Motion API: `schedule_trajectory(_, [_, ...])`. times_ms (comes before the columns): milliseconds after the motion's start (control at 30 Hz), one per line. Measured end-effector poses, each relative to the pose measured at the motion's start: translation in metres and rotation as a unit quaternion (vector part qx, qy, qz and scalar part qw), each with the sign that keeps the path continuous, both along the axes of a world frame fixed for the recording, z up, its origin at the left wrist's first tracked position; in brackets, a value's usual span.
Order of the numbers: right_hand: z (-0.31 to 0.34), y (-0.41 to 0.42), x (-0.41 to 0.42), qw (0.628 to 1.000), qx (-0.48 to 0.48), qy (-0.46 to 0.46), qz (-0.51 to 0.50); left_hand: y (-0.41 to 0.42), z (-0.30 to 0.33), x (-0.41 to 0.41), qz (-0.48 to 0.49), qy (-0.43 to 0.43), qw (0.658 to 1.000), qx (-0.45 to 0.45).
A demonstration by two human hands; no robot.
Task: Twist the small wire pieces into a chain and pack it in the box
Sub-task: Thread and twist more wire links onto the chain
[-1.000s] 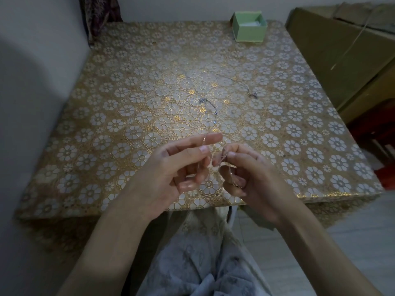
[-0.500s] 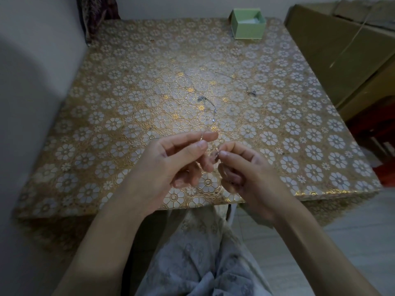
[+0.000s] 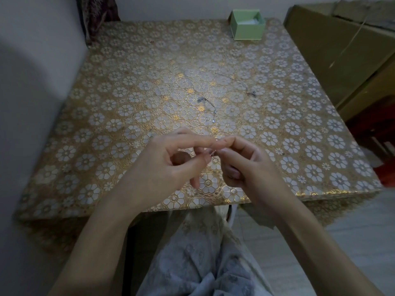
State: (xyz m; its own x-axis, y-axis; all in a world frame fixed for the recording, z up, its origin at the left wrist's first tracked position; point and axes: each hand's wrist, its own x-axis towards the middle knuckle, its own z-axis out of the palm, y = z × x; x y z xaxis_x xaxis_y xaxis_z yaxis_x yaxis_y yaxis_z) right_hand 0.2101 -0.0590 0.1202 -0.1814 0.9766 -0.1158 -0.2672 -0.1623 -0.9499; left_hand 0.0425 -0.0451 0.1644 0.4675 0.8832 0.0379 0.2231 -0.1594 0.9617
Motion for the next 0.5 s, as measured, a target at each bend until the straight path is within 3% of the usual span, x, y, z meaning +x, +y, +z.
schedule_trajectory(100, [0.0024, 0.0004, 0.0006, 1.0, 0.013, -0.026, 0.006, 0.0011, 0.0012, -0.0007, 0.013, 0.008, 1.0, 0.006])
schedule_trajectory(333, [0.0007, 0.0059, 0.0025, 0.999, -0.012, 0.011, 0.028, 0.003, 0.0035, 0.0004, 0.054, 0.032, 0.998, -0.028])
schedule_trajectory(500, [0.0075, 0.005, 0.0081, 0.995, 0.0, -0.075, 0.061, 0.0085, 0.0089, -0.0023, 0.057, 0.031, 0.997, -0.033])
